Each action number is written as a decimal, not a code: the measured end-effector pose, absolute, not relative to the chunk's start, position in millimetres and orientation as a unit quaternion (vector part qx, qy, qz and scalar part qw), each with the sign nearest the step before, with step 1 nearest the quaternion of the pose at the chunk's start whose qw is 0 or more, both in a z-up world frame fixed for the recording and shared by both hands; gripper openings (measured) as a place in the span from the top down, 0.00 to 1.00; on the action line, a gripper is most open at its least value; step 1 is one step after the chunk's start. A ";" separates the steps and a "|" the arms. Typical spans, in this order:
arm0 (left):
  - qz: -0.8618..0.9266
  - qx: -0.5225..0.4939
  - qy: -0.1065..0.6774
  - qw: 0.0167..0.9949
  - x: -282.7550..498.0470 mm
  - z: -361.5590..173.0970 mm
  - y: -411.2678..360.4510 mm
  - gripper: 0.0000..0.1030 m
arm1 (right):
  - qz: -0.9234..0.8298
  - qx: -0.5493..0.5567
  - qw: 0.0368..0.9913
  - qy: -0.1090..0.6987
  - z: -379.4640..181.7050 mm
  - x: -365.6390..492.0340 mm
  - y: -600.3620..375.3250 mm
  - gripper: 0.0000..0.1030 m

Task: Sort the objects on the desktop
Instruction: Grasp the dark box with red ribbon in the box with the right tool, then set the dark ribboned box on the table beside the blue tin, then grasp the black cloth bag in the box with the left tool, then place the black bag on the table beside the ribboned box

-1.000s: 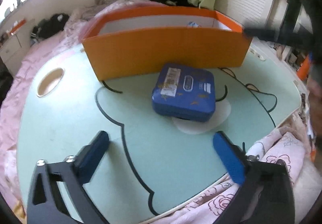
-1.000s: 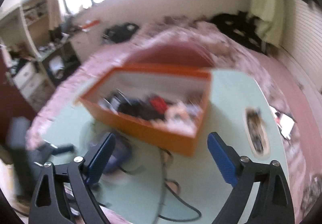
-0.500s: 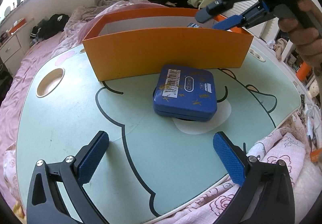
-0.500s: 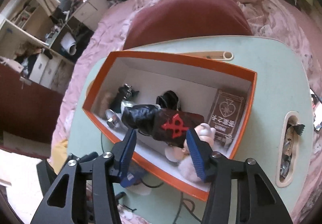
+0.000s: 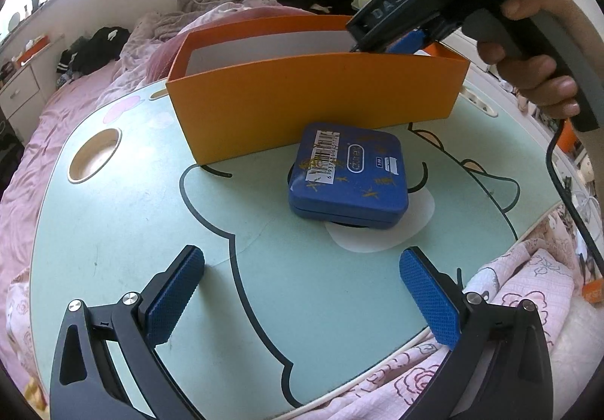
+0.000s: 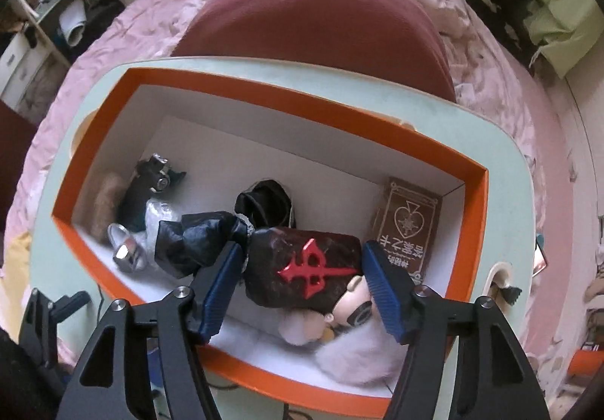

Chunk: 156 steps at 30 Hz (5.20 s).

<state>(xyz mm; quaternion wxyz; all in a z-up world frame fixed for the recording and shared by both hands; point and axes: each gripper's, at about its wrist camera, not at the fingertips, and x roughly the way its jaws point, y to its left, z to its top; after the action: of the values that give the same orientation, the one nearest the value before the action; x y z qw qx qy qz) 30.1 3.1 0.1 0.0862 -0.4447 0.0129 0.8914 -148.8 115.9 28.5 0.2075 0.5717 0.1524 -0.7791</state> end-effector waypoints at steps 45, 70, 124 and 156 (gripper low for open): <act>0.891 -0.444 0.013 0.089 29.7 1.4 3.3 0.00 | -0.823 0.452 0.343 0.024 80.1 -18.3 177.5 0.46; 0.892 -0.444 0.011 0.087 30.8 1.8 2.0 0.00 | -0.891 0.380 0.223 0.108 -1.5 13.6 195.9 0.00; 0.842 -0.478 -0.096 0.231 -121.4 103.1 33.7 0.67 | -0.894 0.371 0.229 0.104 -0.9 14.2 192.6 0.00; 0.893 -0.438 0.013 0.104 19.8 6.4 -2.7 0.18 | -0.894 0.370 0.228 0.104 -1.5 15.6 192.6 0.00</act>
<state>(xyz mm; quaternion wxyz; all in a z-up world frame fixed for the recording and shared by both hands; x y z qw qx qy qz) 19.8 -2.7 6.4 0.1037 -0.4377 0.0135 0.8930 15.6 192.6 -1.5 0.2284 0.3702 0.1045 -0.8944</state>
